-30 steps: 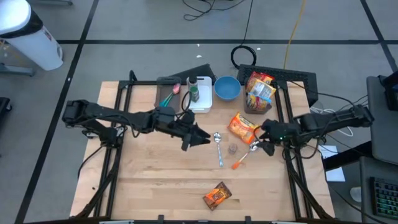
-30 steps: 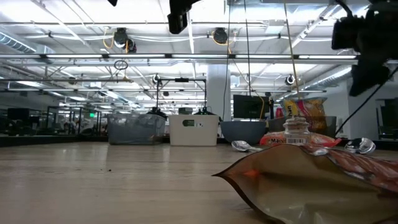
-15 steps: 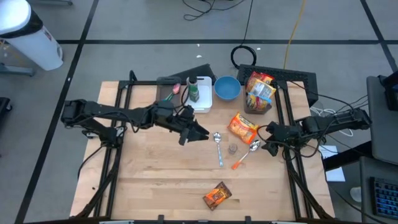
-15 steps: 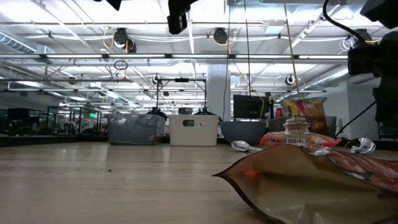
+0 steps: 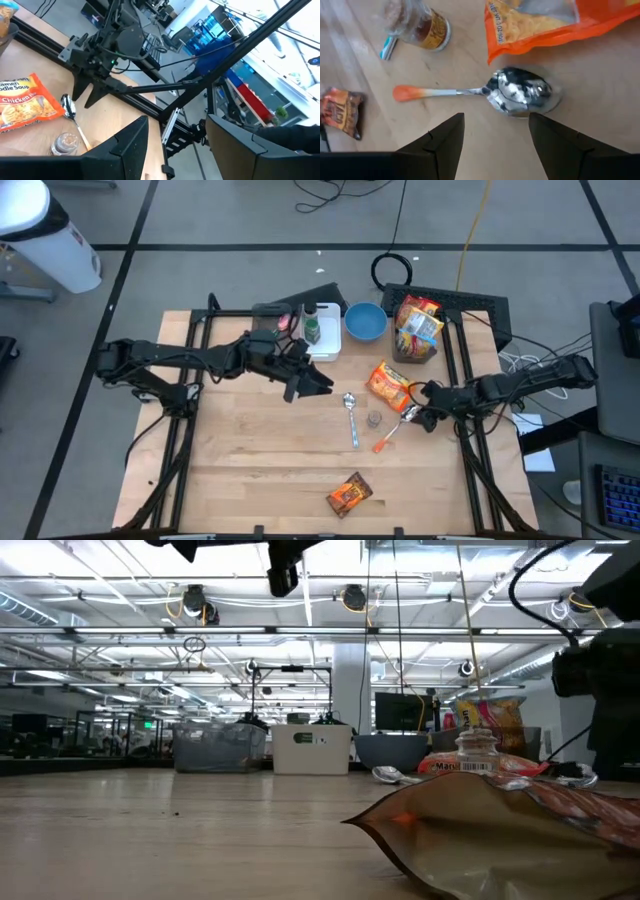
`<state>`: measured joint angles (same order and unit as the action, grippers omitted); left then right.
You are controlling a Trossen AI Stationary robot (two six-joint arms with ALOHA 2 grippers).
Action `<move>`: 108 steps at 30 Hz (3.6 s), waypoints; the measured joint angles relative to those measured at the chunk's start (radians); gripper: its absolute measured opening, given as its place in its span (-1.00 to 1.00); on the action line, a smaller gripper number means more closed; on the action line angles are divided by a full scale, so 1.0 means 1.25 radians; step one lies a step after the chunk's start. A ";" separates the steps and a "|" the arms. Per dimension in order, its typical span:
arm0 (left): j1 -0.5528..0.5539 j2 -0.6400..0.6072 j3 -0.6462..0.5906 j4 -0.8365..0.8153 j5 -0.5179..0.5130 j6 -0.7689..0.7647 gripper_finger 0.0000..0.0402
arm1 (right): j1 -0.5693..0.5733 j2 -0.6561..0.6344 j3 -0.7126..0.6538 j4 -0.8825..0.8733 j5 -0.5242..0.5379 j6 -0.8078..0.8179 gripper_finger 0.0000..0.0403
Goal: Pick & Place Food Item
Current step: Put the orange spoon into the left black bin
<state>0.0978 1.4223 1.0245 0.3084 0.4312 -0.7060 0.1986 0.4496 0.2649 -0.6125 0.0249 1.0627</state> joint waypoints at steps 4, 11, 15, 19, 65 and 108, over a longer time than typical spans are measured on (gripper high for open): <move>0.000 0.000 0.000 -0.006 0.006 0.001 0.03 | 0.000 0.000 -0.039 0.037 -0.002 0.042 0.07; 0.000 0.000 0.000 -0.026 0.010 0.003 0.03 | -0.001 0.000 -0.049 0.050 0.055 0.046 0.02; 0.000 0.000 0.000 -0.025 0.012 0.003 0.03 | -0.001 0.000 -0.050 0.036 0.055 0.042 -0.02; 0.000 0.000 0.000 -0.024 0.012 0.003 0.03 | -0.001 0.000 -0.050 0.023 0.042 0.041 -0.08; 0.000 0.000 0.000 -0.030 0.013 0.016 0.03 | -0.002 -0.084 0.012 -0.184 0.152 -0.001 -0.17; 0.005 0.000 0.000 -0.035 0.002 0.034 0.03 | -0.002 -0.083 -0.046 -0.059 0.127 0.056 -0.99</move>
<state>0.1040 1.4227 1.0245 0.2649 0.4339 -0.6636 0.1963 0.3454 0.2073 -0.6864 0.1834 1.1328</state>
